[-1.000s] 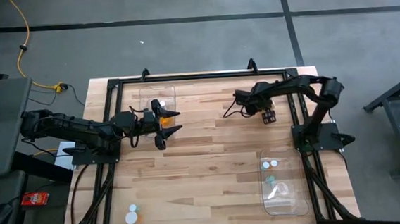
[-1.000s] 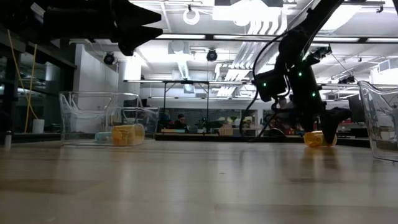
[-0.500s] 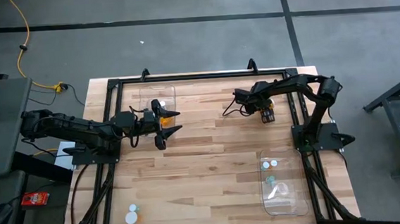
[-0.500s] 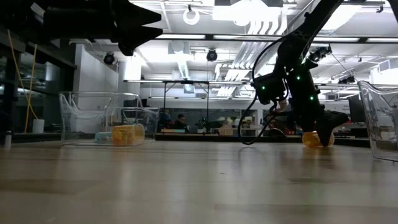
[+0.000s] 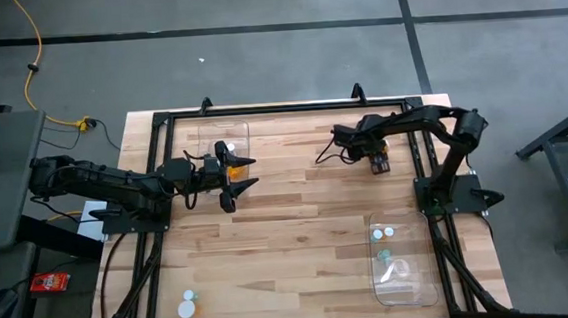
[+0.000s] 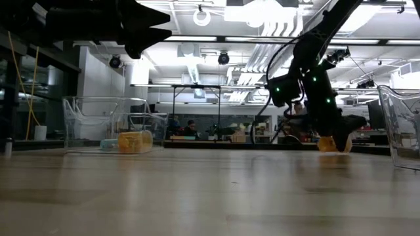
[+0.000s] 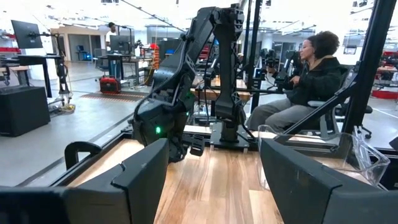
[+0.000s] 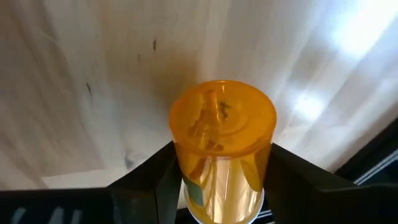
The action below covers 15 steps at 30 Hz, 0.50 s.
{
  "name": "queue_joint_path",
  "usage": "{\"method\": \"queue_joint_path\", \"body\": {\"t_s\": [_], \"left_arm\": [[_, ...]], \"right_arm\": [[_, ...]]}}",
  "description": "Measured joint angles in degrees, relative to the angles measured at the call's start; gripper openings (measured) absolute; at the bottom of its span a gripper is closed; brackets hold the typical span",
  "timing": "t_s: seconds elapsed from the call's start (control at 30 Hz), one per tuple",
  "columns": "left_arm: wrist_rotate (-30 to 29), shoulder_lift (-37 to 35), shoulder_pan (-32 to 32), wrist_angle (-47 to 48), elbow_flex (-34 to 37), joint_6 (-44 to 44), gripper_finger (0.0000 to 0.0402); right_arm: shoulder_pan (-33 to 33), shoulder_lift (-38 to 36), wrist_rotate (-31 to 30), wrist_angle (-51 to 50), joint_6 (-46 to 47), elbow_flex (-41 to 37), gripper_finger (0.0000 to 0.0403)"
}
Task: Pick and place medicine bottles into bin by pill shape (circle, oval)
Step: Put the orange capsule bottle into the left transparent bin
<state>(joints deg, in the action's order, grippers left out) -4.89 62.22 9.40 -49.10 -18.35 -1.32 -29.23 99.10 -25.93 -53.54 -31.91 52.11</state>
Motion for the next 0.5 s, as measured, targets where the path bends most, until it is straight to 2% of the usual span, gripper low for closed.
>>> {"method": "queue_joint_path", "body": {"t_s": [0.13, 0.2, 0.37, 0.5], "left_arm": [[0.0, 0.01, 0.01, 0.0, 0.0, 0.0, 0.0246], [0.0, 0.0, 0.0, 0.0, 0.0, 0.0, 0.0245], [0.11, 0.01, 0.01, 1.14, 0.0, -0.07, 0.0245], [0.13, 0.01, 0.0, 3.0, 0.0, -0.02, 0.0246]], "right_arm": [[0.0, -4.45, 4.01, 0.92, 2.77, 1.78, 0.0173], [-0.01, -8.07, 8.27, 3.96, 5.4, 2.2, 0.0173], [0.0, -17.18, 22.43, 15.77, 13.45, 2.25, 0.0173], [1.82, -21.41, 29.65, 27.88, 19.24, 2.26, 0.0173]]}}
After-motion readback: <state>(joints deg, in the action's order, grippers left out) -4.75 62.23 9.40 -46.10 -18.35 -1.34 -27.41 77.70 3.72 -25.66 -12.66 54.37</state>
